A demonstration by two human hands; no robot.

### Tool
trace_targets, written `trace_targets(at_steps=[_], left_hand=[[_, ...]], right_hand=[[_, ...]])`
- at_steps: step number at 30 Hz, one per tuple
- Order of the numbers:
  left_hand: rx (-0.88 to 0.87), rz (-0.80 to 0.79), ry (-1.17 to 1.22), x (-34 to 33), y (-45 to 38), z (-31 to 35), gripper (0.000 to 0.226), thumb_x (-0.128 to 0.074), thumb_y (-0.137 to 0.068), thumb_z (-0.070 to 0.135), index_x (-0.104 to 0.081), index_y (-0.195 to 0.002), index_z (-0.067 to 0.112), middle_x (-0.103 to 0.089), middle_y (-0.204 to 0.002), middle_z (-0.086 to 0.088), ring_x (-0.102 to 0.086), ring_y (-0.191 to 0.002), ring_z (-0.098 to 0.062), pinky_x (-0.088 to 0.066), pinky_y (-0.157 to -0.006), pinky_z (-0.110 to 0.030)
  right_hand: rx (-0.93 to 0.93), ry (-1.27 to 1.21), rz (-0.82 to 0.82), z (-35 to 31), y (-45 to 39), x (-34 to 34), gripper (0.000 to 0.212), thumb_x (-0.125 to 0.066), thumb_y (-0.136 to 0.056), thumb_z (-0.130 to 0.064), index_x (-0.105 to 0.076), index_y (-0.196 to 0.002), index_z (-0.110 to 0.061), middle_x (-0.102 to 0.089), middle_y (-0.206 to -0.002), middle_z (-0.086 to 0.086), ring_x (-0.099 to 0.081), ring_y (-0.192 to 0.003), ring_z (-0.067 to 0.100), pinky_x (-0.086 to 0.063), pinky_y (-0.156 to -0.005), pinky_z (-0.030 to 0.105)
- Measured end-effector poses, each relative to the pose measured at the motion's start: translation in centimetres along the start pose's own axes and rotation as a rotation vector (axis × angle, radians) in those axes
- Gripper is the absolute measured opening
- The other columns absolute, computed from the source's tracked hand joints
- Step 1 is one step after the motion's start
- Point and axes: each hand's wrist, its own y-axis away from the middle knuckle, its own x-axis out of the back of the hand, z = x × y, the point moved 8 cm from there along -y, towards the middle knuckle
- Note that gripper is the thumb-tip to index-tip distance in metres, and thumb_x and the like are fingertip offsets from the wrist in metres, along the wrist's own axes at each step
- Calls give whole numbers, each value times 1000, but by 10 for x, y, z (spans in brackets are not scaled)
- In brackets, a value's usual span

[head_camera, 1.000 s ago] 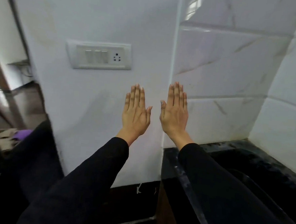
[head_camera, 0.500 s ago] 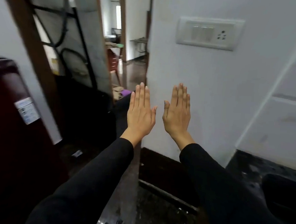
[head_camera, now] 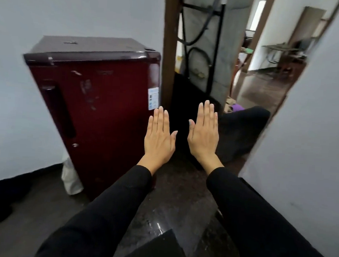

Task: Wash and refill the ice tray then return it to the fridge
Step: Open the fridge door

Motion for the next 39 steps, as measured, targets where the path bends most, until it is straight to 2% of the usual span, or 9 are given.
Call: trace_targets(at_steps=[8,11,15,21,24,28,34,36,39], left_hand=[[194,16,-106,22,13,-138,67,-18,-98,40,-17,-148,-4,-14,-156,-22,-11,-146,-31,-12,-120,-43],[240,9,-141,28,14,-186,67,-18,-98,41,-17,-148,-4,-13,-156,-22,-9,-147,-31,-7,-120,-42],[300,16,-166,36,11,-246,68,-17,-97,41,-16,-148,-3,-11,-157,-22,-6,-147,-31,-1,-119,-39],[358,7,-208,47,3,-320,72,-8,-95,45,-11,-149,-2,-4,-158,-21,1,-147,-31,3,-119,-40],[393,10,-204,57,-10,-347,73,-6,-94,46,-8,-149,-1,-1,-158,-20,4,-147,-30,6,-118,-39],[440,-2,-185,68,-35,-377,65,-22,-101,40,-5,-150,1,0,-159,-18,7,-147,-29,7,-119,-38],[437,-30,-198,91,-86,-408,62,-21,-102,39,-12,-150,1,-4,-159,-18,4,-147,-29,5,-118,-39],[426,-43,-191,96,-104,-416,62,-21,-102,40,-12,-150,2,-5,-159,-17,3,-148,-28,4,-118,-39],[411,-81,-200,99,-129,-430,62,-20,-102,41,-13,-150,3,-11,-159,-16,-3,-148,-28,1,-119,-42]], right_hand=[[132,-120,-69,-113,-17,-71,55,-31,-102,-32,-33,-146,2,-31,-154,20,-25,-145,31,-19,-120,42],[151,-166,-82,-150,-24,-94,56,-29,-102,-33,-34,-145,2,-31,-153,20,-25,-145,30,-16,-120,40],[176,-227,-100,-196,-36,-126,56,-29,-102,-34,-35,-145,2,-33,-153,20,-26,-145,30,-20,-120,43],[95,-391,-162,-256,-50,-165,59,-27,-102,-38,-30,-147,1,-29,-155,17,-19,-147,28,-9,-121,36],[74,-495,-250,-281,-52,-186,60,-30,-103,-38,-24,-149,-1,-25,-157,14,-14,-148,25,-7,-122,35],[0,-632,-421,-309,-52,-214,63,-29,-102,-43,-19,-151,-4,-23,-158,12,-13,-149,24,-11,-121,35],[-161,-854,-643,-348,-65,-241,60,-32,-101,-48,-34,-146,-8,-44,-147,10,-42,-135,26,-36,-107,39],[-186,-892,-718,-362,-71,-251,58,-33,-101,-49,-38,-144,-9,-50,-142,10,-46,-131,27,-38,-104,37],[-198,-941,-832,-383,-80,-264,62,-39,-99,-49,-35,-146,-8,-45,-146,11,-42,-134,28,-37,-107,38]])
